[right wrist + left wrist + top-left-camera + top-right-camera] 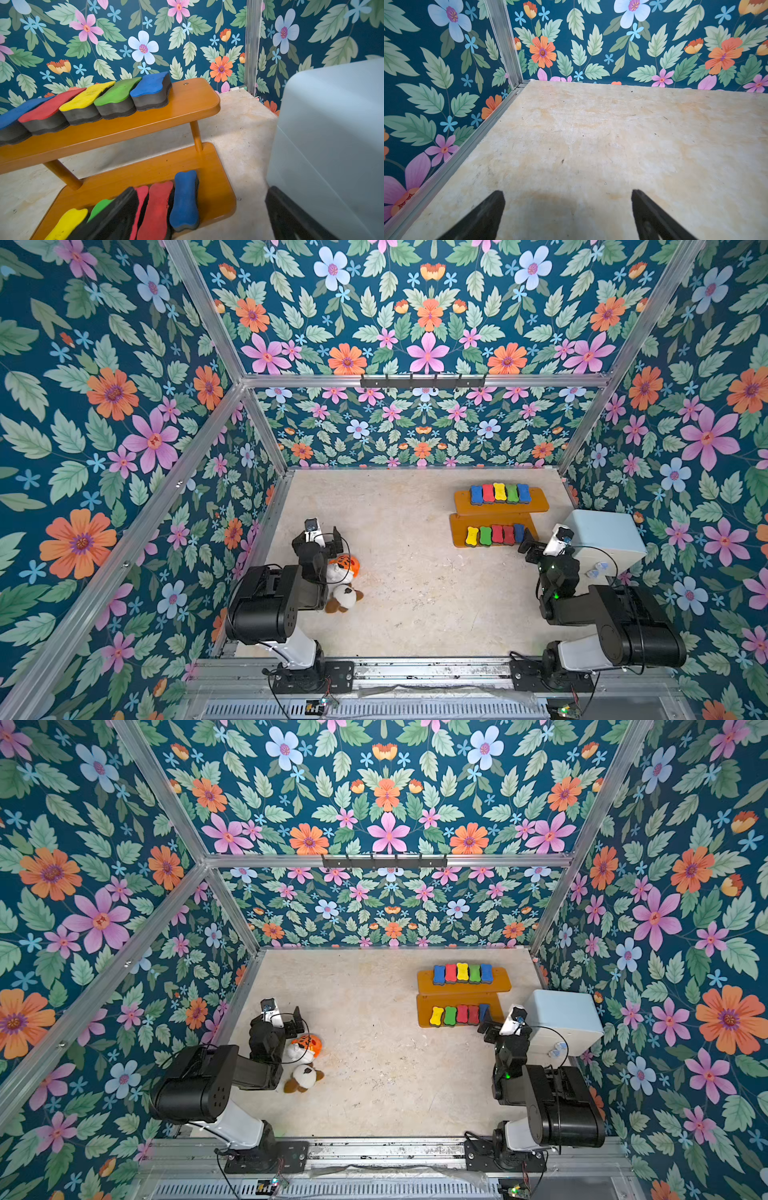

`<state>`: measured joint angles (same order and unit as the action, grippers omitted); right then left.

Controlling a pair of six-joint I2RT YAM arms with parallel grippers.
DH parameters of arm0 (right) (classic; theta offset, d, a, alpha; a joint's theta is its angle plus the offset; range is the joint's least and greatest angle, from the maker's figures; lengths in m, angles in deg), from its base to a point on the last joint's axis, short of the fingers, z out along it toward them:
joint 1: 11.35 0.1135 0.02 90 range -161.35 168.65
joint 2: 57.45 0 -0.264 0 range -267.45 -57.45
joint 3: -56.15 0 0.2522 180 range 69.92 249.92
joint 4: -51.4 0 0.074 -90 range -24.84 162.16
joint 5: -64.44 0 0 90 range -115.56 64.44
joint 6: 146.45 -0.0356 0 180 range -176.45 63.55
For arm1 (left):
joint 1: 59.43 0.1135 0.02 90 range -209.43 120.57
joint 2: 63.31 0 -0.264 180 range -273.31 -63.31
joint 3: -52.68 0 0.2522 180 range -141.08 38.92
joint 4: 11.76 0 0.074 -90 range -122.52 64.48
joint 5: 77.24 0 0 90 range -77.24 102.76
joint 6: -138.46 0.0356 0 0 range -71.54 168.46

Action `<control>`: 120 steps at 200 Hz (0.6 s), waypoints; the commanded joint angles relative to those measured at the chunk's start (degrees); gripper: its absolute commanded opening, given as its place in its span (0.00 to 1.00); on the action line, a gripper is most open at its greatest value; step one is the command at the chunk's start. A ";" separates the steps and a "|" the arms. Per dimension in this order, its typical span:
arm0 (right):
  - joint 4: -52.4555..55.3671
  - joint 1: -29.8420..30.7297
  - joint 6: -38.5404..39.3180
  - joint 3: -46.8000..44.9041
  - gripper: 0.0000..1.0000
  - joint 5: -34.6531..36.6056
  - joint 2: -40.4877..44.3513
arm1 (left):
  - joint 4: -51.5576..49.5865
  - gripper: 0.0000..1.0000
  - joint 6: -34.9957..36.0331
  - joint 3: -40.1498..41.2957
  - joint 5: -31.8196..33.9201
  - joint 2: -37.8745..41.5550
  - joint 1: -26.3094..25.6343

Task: Remove the whiteboard erasers from the shelf
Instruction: Move the shelf to the center of the board.

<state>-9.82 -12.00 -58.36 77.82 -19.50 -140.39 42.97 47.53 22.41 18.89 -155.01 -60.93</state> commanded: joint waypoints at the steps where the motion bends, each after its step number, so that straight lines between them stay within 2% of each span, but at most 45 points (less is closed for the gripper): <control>1: -0.87 0.03 -0.29 0.18 0.99 0.70 -0.12 | 0.36 0.99 0.49 -0.22 -0.17 -0.04 0.09; 94: -0.88 0.03 -0.28 0.19 0.99 0.79 -0.09 | 0.67 0.99 0.57 -0.06 -0.07 0.19 0.09; 106: -0.98 0.03 -0.28 0.18 0.99 0.86 -0.10 | 0.19 0.99 0.44 -0.34 4.03 1.69 -0.70; 120: -2.16 0.53 -0.39 -0.72 0.99 2.95 1.18 | -7.73 0.99 0.59 -2.32 8.57 6.22 -2.34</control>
<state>-9.86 -12.00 -58.36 77.80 -19.37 -140.39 41.55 47.53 22.28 20.42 -153.56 -61.50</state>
